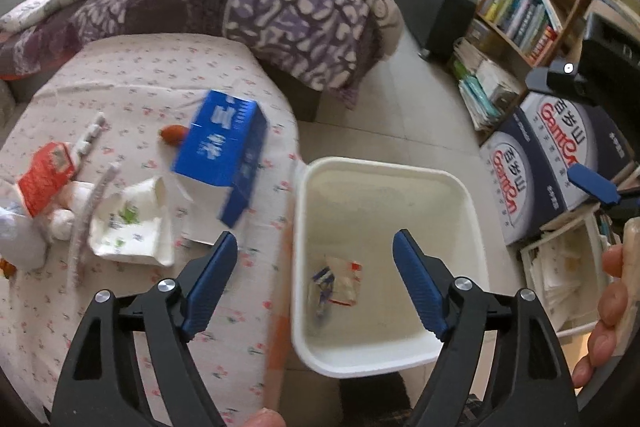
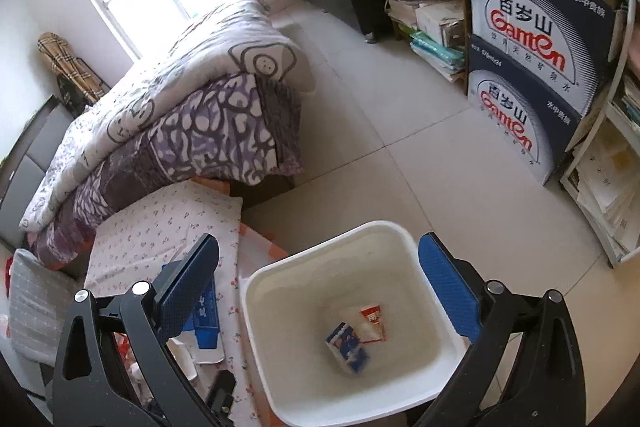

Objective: Collect trash
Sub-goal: 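Move the biscuit box over the bin and open the left gripper, then grasp the light blue plastic bag with the left gripper, then grasp the white foam strip with the right gripper while left holds the blue bag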

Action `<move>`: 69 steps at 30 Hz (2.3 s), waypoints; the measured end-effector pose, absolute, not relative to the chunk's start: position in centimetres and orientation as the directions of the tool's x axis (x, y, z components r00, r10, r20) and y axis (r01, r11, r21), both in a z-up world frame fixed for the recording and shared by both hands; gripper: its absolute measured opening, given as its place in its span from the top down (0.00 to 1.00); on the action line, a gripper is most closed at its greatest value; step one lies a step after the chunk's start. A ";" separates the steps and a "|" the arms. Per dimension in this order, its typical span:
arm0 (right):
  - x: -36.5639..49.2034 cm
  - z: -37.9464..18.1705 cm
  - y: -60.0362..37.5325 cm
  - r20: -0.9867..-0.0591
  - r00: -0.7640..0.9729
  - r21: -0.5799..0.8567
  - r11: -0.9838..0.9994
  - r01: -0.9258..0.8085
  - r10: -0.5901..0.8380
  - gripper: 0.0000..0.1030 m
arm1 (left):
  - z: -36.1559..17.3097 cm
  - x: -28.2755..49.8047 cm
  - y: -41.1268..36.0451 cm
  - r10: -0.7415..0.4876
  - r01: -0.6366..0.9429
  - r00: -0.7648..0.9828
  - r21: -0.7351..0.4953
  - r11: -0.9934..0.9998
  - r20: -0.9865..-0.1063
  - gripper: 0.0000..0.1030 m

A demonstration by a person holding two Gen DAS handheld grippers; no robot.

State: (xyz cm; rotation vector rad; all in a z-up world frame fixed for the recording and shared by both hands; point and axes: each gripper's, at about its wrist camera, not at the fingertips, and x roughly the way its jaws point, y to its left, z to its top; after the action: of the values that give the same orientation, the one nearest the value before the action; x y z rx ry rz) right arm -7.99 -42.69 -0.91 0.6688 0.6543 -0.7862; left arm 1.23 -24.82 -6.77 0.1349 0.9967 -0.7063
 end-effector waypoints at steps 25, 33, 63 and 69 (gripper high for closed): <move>4.2 -5.7 -29.5 -0.836 0.510 0.211 0.741 0.638 -0.201 0.07 | -7.6 13.1 -5.1 0.040 0.167 0.619 0.182 0.969 -0.784 0.10; 7.1 -7.7 -25.5 -0.868 0.488 0.228 0.796 0.561 -0.096 0.07 | -11.7 16.5 -2.5 -0.059 0.181 0.480 0.033 0.983 -0.876 0.10; 13.2 -16.7 -13.8 -0.903 0.415 0.328 0.807 0.491 0.115 0.62 | -6.2 15.1 9.0 -0.157 0.078 0.537 -0.137 0.988 -0.829 0.59; 13.3 -16.0 -14.0 -0.883 0.437 0.379 0.810 0.449 0.171 0.89 | -5.9 15.3 10.2 -0.139 0.035 0.554 -0.144 0.989 -0.821 0.59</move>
State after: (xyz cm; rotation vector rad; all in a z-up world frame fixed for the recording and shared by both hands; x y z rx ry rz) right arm 13.27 -14.02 -15.99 0.6362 1.1248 -0.1879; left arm 15.31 10.25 -5.90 -0.1150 0.9787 -0.1031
